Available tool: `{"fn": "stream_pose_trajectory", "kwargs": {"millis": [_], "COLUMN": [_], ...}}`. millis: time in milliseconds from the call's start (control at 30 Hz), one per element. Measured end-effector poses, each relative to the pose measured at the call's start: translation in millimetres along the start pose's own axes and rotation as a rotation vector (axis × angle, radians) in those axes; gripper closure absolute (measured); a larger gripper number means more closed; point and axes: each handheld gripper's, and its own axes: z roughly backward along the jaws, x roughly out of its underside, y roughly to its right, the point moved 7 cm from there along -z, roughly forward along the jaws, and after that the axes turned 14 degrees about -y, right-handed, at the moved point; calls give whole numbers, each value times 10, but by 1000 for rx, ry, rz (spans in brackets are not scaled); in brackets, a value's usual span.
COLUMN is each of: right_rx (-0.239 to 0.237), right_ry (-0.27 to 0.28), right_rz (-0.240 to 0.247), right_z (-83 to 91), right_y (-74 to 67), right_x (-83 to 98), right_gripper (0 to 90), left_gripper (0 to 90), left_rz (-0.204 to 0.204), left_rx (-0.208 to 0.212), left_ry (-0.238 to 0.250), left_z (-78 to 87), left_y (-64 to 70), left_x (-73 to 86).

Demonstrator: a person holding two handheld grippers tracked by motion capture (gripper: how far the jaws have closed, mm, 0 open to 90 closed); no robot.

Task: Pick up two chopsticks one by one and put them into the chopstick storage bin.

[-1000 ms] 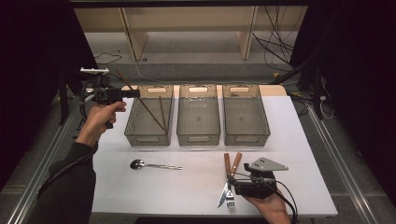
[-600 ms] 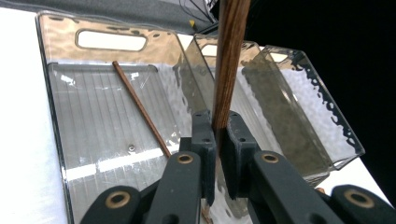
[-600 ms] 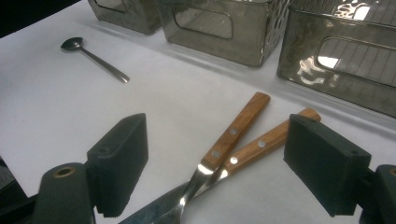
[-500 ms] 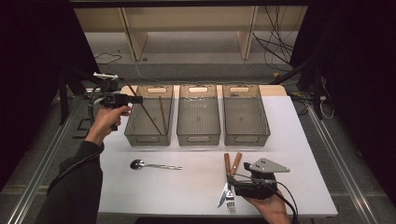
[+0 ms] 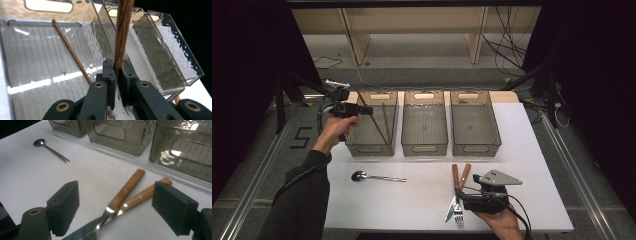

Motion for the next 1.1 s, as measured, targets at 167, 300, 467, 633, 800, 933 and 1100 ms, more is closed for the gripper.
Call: {"fn": "stream_pose_trajectory", "kwargs": {"millis": [167,300,467,633,800,933,1100], "right_rx": [-1,-3,-5,-4,-7,-6,-5], "right_ry": [0,-3,-5,-5,-6,-6,-5], "right_rz": [-1,4,4,5,5,4,2], "right_z": [-4,-9,-15,-19,-20,-11,-8], "right_y": [2,-5,-7,-8,-8,-6,5], "right_x": [4,6,9,10,11,12,15], "right_gripper": [227,228,229,230,232,232,232], "left_gripper": [837,836,828,589,403,310,266], "left_rz": [-4,-1,2,28,27,21,-5], "left_rx": [-4,-6,-15,-67,-93,-114,-94], "left_ry": [-12,-9,-10,-19,-43,-45,-31], "left_z": [-48,-65,-85,-161,-250,-272,-222], "left_y": [13,11,27,9,47,77,160], "left_x": [5,-10,-24,-45,-56,-58,-14]}}
